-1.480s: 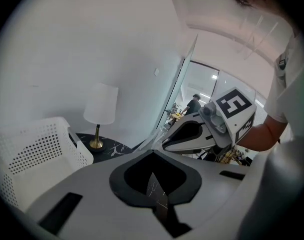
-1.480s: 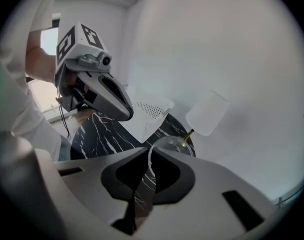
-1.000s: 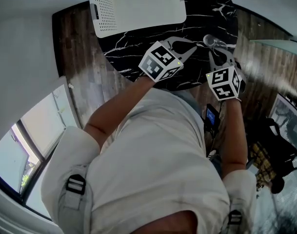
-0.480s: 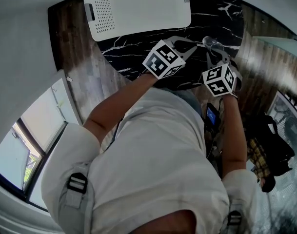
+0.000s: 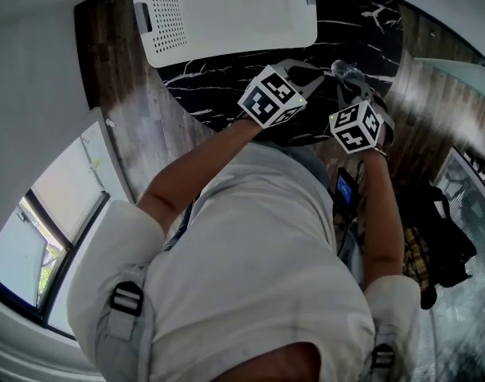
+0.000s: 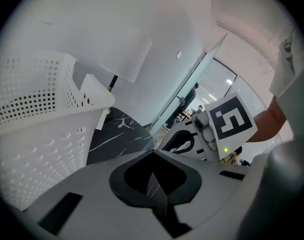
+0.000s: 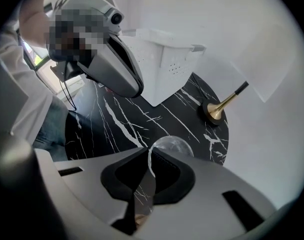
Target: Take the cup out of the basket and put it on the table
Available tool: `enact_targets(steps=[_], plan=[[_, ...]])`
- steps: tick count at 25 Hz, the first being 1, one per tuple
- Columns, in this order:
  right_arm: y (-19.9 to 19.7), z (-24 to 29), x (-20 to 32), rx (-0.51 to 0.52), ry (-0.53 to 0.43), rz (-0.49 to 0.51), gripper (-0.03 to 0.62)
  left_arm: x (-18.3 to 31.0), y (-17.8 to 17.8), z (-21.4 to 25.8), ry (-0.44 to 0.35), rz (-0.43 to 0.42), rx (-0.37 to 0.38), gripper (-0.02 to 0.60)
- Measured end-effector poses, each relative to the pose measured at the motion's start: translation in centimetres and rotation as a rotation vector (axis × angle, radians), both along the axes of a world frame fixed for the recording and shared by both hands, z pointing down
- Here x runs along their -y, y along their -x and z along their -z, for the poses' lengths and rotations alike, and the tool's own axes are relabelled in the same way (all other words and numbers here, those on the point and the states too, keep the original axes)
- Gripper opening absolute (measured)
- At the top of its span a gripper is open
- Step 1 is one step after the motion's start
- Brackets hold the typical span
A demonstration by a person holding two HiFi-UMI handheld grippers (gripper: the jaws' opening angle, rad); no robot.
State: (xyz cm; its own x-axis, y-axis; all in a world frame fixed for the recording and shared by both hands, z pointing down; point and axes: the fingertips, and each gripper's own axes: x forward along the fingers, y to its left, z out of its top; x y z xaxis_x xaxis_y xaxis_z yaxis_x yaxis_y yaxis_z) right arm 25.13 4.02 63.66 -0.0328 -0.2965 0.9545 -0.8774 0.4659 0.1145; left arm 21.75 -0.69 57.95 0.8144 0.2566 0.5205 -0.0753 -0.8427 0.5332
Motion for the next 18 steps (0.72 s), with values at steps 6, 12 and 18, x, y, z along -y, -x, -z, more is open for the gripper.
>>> enact_targets(steps=[6,12,18], plan=[[-0.1,-1.1,-0.4,-0.002,0.028,0.012,0.026,-0.2,0.1,-0.3,0.006,0.006,0.007,0.006],[-0.1,-1.7,-0.5,0.002,0.033,0.017,0.028,-0.2,0.5,-0.4,0.008,0.013,0.015,0.006],[0.0,-1.9,-0.6,-0.008,0.032,0.024,0.028,0.1,0.8,-0.3,0.003,0.023,0.019,0.006]])
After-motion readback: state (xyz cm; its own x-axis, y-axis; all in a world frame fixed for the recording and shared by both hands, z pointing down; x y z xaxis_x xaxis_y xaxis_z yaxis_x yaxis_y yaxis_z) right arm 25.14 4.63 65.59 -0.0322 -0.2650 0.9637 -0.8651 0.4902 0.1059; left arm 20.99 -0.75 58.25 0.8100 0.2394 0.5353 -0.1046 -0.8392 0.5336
